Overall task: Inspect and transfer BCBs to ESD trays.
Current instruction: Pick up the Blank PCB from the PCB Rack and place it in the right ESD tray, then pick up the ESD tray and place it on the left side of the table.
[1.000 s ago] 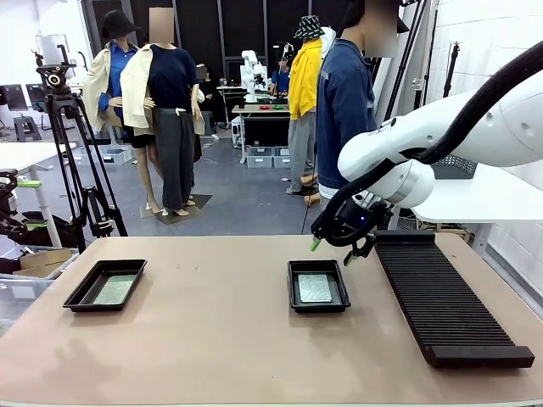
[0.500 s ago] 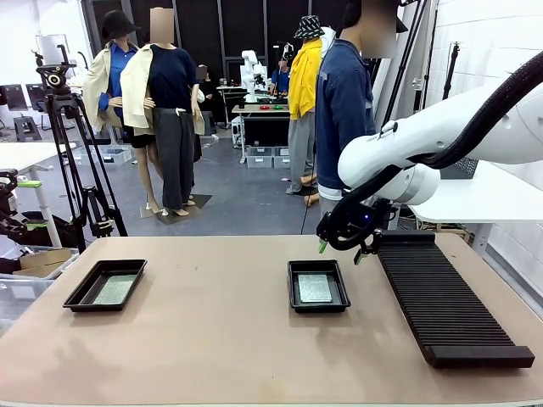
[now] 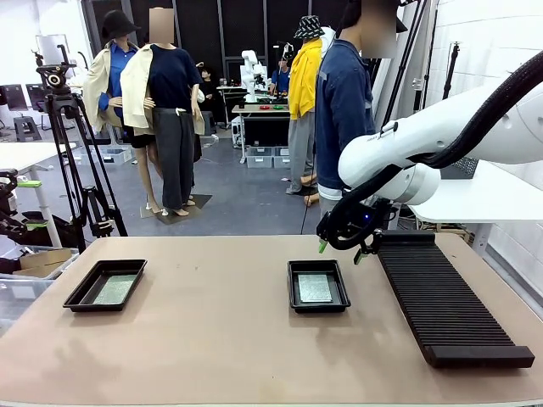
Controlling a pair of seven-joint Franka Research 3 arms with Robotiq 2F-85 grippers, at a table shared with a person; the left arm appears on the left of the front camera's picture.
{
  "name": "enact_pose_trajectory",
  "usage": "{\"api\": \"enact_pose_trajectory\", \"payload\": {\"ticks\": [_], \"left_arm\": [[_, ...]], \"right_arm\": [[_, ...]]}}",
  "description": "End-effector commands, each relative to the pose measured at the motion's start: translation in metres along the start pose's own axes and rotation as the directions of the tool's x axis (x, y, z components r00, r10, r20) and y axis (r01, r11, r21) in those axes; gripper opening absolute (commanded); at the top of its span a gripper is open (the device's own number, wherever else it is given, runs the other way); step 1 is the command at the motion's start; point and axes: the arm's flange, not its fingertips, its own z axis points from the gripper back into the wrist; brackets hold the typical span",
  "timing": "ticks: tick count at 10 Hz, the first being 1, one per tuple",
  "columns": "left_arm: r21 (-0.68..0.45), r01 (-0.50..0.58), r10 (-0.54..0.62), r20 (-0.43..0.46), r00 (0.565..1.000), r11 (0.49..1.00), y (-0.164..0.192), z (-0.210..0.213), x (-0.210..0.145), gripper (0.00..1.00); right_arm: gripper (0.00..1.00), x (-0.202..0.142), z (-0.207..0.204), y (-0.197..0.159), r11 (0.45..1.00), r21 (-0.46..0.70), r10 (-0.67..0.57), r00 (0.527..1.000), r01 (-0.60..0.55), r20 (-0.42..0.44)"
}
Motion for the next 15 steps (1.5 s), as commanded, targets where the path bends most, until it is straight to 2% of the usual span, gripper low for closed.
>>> {"api": "enact_pose_trajectory", "payload": {"ticks": [1, 12, 13, 15], "left_arm": [[0.005, 0.002, -0.002, 0.008, 1.0, 1.0, -0.002, -0.001, -0.002, 1.0], [0.0, 0.0, 0.0, 0.0, 1.0, 1.0, 0.0, 0.0, 0.0, 1.0], [0.064, -0.017, 0.014, 0.047, 0.999, 0.998, -0.01, -0.011, 0.0, 1.0], [0.068, -0.008, 0.008, 0.013, 1.0, 0.998, -0.034, -0.036, -0.006, 1.0]], "right_arm": [[1.0, 0.001, -0.001, 0.0, 1.0, 0.013, -0.011, 1.0, 0.011, -0.001], [1.0, 0.0, 0.0, 0.0, 1.0, 0.0, 0.0, 1.0, 0.0, 0.0], [1.0, 0.0, 0.014, -0.009, 1.0, 0.02, 0.005, 1.0, -0.006, 0.023], [1.0, 0.004, 0.036, -0.033, 0.998, 0.056, 0.021, 0.998, -0.024, 0.051]]}}
